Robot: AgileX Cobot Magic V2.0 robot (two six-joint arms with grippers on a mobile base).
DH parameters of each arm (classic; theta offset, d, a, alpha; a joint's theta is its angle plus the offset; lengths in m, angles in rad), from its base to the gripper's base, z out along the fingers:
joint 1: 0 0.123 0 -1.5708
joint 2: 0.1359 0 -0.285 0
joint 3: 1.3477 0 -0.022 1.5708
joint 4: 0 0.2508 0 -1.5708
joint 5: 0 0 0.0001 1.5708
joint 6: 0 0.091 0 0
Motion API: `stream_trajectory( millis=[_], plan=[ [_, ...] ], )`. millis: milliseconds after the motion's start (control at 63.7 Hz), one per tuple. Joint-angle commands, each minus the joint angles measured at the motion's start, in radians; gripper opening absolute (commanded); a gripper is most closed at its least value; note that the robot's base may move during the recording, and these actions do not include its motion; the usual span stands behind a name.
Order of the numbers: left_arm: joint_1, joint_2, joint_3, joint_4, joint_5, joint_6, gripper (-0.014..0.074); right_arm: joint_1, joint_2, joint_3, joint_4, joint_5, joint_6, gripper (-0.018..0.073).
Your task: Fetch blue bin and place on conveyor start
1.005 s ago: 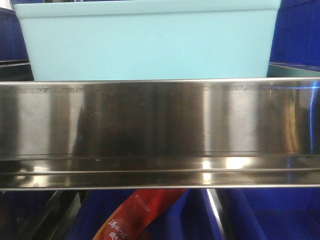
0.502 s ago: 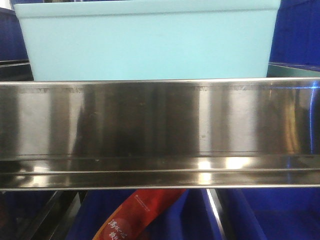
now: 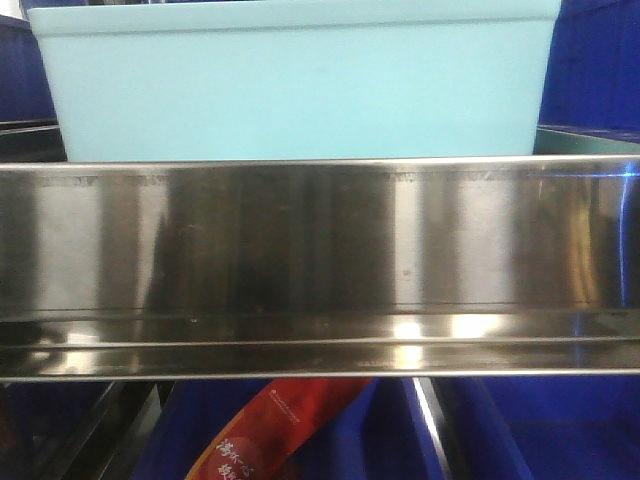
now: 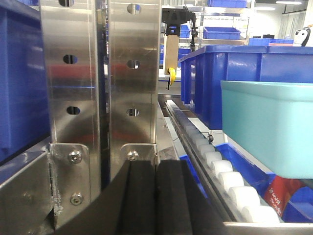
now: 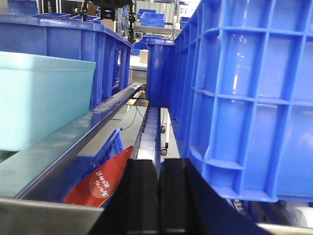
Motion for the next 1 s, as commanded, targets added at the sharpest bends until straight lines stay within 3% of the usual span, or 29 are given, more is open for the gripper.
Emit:
stream_trajectory(
  millis=[0,471,706,989],
  plan=[
    [-0.002,-0.004,-0.002,0.002,-0.019,-0.005,-0.0111,0.003,-0.004,0.0,0.004,-0.027,0.001,-0.0162],
    [-0.002,-0.004,-0.011,0.002,-0.082,-0.005,-0.0111,0.003,-0.004,0.0,0.004,-0.159,0.008,-0.0162],
    [-0.002,-0.004,-0.243,0.01,0.223,-0.005,-0.0111,0.003,-0.004,-0.187,0.004,0.057,0.008,-0.0162],
    [-0.002,0.123,-0.503,0.01,0.419,-0.003,-0.0111,0.003,0.087,-0.47,0.004,0.256,0.008,-0.0162]
  ],
)
